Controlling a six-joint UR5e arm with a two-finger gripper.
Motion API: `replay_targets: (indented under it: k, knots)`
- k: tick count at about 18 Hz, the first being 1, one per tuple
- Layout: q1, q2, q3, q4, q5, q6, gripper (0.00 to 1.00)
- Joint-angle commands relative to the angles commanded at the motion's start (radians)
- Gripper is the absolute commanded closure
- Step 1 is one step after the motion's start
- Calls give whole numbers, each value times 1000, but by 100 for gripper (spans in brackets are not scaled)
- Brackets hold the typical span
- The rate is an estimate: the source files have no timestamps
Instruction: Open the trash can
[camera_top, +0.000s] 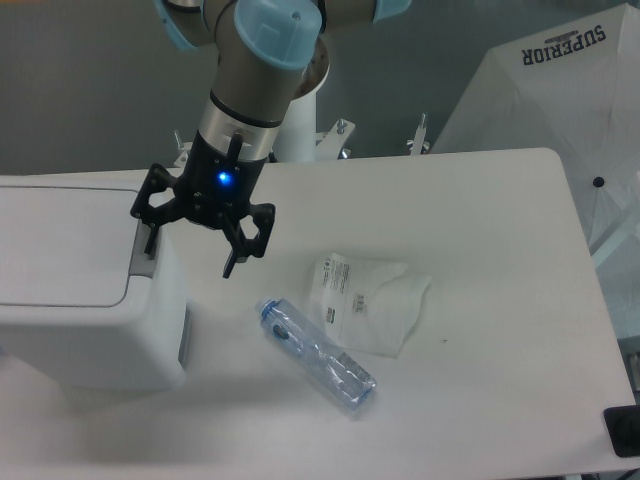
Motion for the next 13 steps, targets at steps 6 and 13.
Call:
replay_targets:
  k: [6,13]
  knots:
    - [0,-3,0,0,0,0,0]
    - [0,-9,0,0,0,-2,0]
